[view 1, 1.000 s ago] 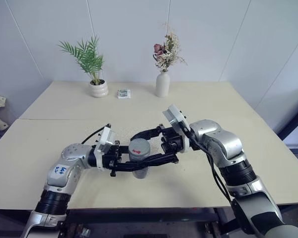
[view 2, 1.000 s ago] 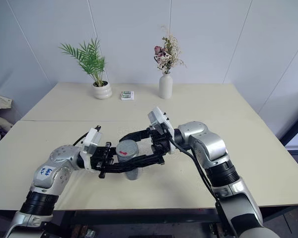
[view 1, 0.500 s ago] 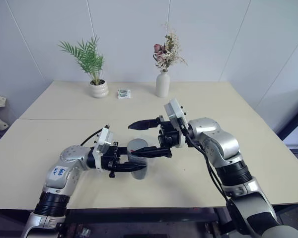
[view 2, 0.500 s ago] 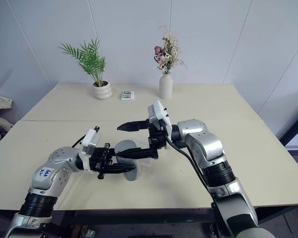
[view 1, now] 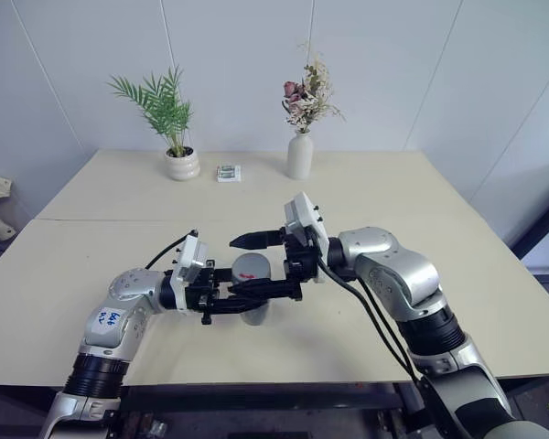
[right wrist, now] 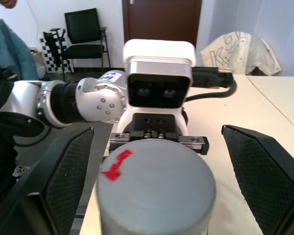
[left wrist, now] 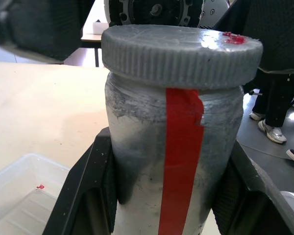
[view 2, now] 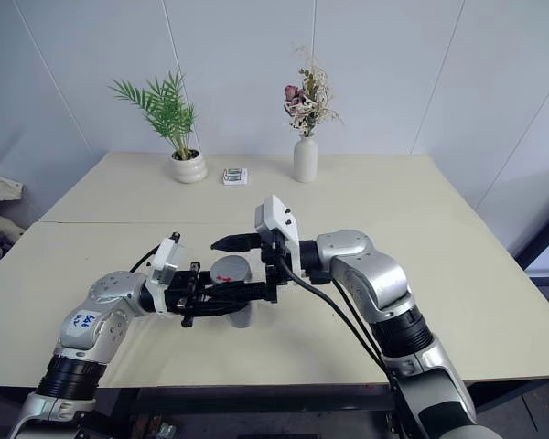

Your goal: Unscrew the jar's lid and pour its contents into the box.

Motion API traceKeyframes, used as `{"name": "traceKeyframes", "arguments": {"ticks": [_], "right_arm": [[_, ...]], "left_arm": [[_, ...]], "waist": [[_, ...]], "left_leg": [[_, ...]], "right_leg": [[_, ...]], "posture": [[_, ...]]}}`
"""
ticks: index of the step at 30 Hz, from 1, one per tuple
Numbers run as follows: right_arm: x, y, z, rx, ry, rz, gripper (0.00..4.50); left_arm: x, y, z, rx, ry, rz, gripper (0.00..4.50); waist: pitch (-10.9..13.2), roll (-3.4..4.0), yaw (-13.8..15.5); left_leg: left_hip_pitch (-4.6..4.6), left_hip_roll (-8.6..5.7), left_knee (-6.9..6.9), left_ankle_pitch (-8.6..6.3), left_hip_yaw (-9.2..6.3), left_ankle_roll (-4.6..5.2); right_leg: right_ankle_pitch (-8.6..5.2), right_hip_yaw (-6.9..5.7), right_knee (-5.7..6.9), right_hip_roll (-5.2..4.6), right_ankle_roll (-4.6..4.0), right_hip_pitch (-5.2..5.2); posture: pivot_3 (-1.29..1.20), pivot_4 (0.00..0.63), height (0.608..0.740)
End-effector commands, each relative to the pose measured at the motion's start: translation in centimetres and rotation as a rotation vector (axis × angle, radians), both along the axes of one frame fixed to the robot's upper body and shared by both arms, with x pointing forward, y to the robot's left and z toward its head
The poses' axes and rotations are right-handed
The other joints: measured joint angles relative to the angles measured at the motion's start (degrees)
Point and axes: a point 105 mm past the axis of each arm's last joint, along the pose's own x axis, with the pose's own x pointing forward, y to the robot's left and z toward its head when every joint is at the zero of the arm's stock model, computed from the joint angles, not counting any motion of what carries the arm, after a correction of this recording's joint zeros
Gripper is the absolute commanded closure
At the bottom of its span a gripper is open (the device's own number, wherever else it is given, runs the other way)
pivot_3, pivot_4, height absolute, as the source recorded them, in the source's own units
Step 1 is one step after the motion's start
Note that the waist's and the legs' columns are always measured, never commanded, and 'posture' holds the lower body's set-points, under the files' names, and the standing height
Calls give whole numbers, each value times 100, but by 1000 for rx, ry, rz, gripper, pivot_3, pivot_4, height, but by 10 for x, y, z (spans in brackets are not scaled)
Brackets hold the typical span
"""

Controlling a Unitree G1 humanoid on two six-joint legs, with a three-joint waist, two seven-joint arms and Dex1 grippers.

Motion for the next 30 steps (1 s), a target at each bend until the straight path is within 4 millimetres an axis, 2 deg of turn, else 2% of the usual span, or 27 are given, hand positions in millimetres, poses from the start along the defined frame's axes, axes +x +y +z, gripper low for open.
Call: {"name": "traceKeyframes", "arguments": {"ticks": [1, 10, 18, 22, 30], "right_arm": [[-2, 0, 15, 38, -28, -6, 72], [11, -11, 16, 49, -9, -78, 72], [34, -44, 9, 26, -1, -211, 72], [44, -68, 5, 29, 12, -290, 72], [57, -103, -3, 22, 37, -390, 72]], "left_arm": [[-2, -1, 6, 3, -49, -4, 2506], [-2, 0, 6, -1, -58, 6, 2506], [0, 3, 6, -8, -64, 27, 2506], [0, 5, 5, -9, -61, 33, 2506], [1, 6, 6, -13, -62, 36, 2506]], "waist": [[0, 0, 1], [0, 0, 0], [0, 0, -1], [0, 0, 5], [0, 0, -26]], "left_leg": [[0, 0, 0, 0, 0, 0], [0, 0, 1, 0, 0, 0], [0, 0, 1, 0, 0, 0], [-1, 0, -1, 0, 0, 0], [-2, -4, -4, -1, 3, 1]], "right_leg": [[0, 0, 0, 0, 0, 0], [0, 0, 0, 0, 0, 0], [0, 0, 0, 0, 0, 0], [0, 0, -2, 0, 0, 0], [0, 3, -7, -2, 0, 0]], "posture": [[0, 150, 740], [0, 150, 740], [0, 150, 740], [0, 150, 740], [0, 150, 740]]}}
